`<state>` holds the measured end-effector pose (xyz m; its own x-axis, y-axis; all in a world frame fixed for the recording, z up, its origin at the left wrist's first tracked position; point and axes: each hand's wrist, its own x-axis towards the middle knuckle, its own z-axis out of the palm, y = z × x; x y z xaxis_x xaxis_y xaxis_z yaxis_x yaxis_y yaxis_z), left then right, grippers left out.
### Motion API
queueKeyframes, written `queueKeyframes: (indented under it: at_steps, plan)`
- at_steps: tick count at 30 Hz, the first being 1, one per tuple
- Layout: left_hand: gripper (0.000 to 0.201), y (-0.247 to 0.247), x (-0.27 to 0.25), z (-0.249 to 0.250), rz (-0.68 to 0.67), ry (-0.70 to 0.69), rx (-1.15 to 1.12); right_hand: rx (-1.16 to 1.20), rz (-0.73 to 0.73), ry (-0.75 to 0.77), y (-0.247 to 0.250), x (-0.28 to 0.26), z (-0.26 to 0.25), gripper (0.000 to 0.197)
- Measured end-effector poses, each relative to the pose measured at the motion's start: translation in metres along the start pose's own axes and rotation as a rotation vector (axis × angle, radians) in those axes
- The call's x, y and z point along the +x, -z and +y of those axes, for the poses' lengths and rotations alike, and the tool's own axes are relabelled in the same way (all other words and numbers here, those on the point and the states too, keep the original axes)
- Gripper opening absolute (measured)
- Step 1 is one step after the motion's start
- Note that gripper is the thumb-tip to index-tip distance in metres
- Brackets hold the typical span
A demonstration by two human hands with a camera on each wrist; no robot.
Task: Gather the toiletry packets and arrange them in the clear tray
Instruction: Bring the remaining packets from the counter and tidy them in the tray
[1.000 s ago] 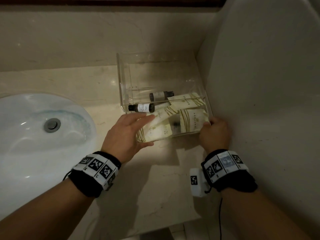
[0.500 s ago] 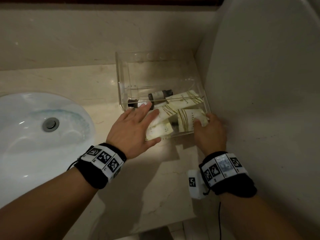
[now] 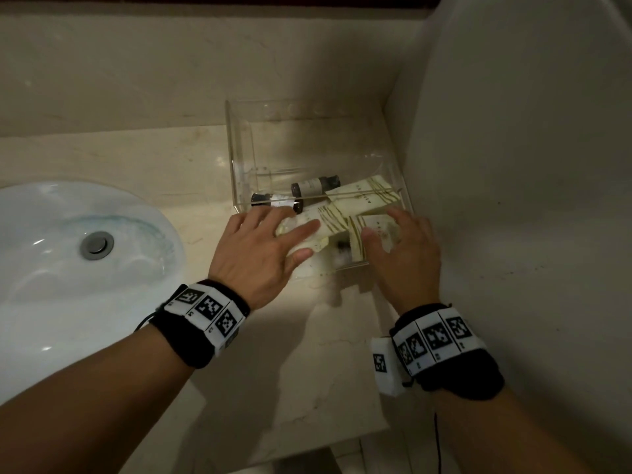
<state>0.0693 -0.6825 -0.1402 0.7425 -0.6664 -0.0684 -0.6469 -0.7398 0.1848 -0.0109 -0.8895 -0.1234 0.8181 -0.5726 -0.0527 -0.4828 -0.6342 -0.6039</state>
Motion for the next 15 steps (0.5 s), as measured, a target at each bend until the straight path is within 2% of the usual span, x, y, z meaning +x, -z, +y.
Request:
queueKeyframes:
  at_steps: [4,7,15]
  plan:
    - [0.043,-0.001,0.003,0.003,0.025,0.012,0.067,0.069,-0.065,0.16,-0.008,0.0,-0.006,0.05]
    - [0.041,-0.003,0.006,0.004,0.025,0.038,0.049,0.038,-0.152,0.253,-0.013,0.002,-0.008,0.05]
    - [0.045,-0.007,0.013,0.006,0.024,0.114,-0.02,-0.064,-0.253,0.271,-0.022,0.006,-0.005,0.048]
